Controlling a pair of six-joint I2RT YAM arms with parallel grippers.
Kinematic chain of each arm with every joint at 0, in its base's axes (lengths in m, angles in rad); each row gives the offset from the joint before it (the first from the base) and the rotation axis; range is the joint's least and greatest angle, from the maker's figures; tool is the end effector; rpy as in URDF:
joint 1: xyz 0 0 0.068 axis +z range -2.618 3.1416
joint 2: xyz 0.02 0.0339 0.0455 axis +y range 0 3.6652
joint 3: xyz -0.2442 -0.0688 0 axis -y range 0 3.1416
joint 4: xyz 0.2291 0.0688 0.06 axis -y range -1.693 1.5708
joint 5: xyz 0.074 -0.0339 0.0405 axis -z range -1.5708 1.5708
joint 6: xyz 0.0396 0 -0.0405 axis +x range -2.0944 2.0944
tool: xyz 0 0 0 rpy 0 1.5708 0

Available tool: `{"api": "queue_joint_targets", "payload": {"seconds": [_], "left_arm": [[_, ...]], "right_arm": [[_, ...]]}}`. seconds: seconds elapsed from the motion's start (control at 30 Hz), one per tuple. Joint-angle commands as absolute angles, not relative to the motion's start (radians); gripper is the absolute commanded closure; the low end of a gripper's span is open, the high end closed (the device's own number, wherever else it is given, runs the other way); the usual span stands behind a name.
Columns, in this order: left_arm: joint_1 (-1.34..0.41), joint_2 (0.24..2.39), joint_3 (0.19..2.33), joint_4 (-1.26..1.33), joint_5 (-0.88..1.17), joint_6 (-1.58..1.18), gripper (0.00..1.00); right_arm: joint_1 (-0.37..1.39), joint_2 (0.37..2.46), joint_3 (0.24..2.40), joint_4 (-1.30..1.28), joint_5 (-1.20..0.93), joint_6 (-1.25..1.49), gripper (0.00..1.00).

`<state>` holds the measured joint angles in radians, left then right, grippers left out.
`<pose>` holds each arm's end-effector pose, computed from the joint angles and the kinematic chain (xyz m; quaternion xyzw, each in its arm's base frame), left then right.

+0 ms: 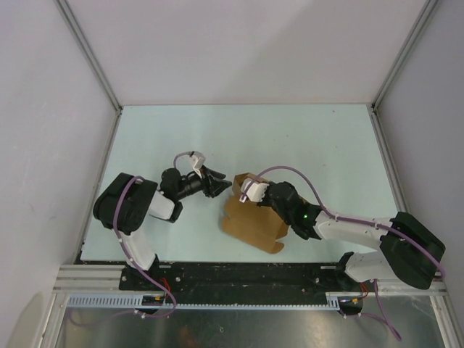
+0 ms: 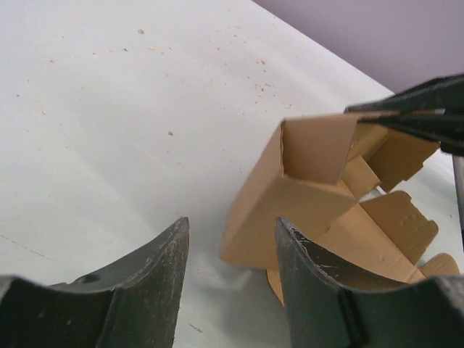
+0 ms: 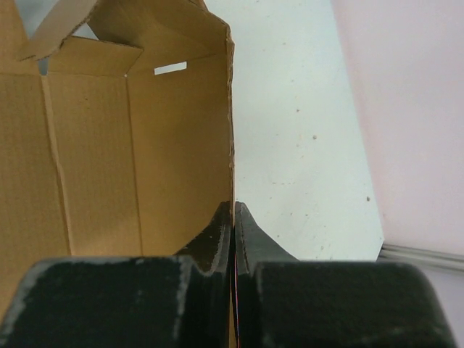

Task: Fold the paper box

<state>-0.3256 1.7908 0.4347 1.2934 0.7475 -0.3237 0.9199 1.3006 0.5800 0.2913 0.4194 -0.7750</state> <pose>0.2601 -0.1162 0.1343 0.2506 0.6784 -0.4555 0.5191 0.1744 0.2024 0.1969 -0.5425 0.6291 -0.1365 0.5397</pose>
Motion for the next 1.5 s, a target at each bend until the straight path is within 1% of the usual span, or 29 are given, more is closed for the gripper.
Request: {"api": "queue_joint_targets", "payload": {"seconds": [0.0,0.17,0.43,0.7,0.8,0.83,0.9,1.07,1.3,1.47], "left_arm": [[-0.301,1.727,0.423,1.354,0.759,-0.357,0.44],[-0.299,1.729,0.419,1.371,0.769,-0.367,0.44],[-0.302,1.759,0.433,1.423,0.808,-0.413,0.45],[-0.324,1.73,0.448,1.424,0.781,-0.431,0.47],[-0.336,1.712,0.471,1.364,0.764,-0.399,0.47],[-0.344,1.704,0.491,1.283,0.752,-0.355,0.47],[-0.363,1.684,0.506,1.218,0.726,-0.316,0.47],[-0.376,1.672,0.537,1.138,0.701,-0.287,0.47],[-0.425,1.669,0.62,0.889,0.6,-0.174,0.47],[-0.451,1.671,0.641,0.836,0.586,-0.129,0.48]], "right_arm": [[0.922,1.311,0.617,0.215,0.396,-0.77,1.0],[0.925,1.344,0.63,0.17,0.413,-0.801,1.0],[0.957,1.376,0.632,0.182,0.46,-0.83,1.0],[0.976,1.387,0.634,0.199,0.46,-0.831,1.0],[0.979,1.385,0.632,0.201,0.457,-0.827,1.0],[0.979,1.384,0.634,0.199,0.456,-0.824,1.0],[0.979,1.379,0.632,0.199,0.448,-0.822,1.0],[0.982,1.381,0.632,0.195,0.436,-0.81,1.0],[0.986,1.385,0.632,0.204,0.434,-0.808,1.0],[0.989,1.396,0.634,0.218,0.443,-0.808,1.0]]}}
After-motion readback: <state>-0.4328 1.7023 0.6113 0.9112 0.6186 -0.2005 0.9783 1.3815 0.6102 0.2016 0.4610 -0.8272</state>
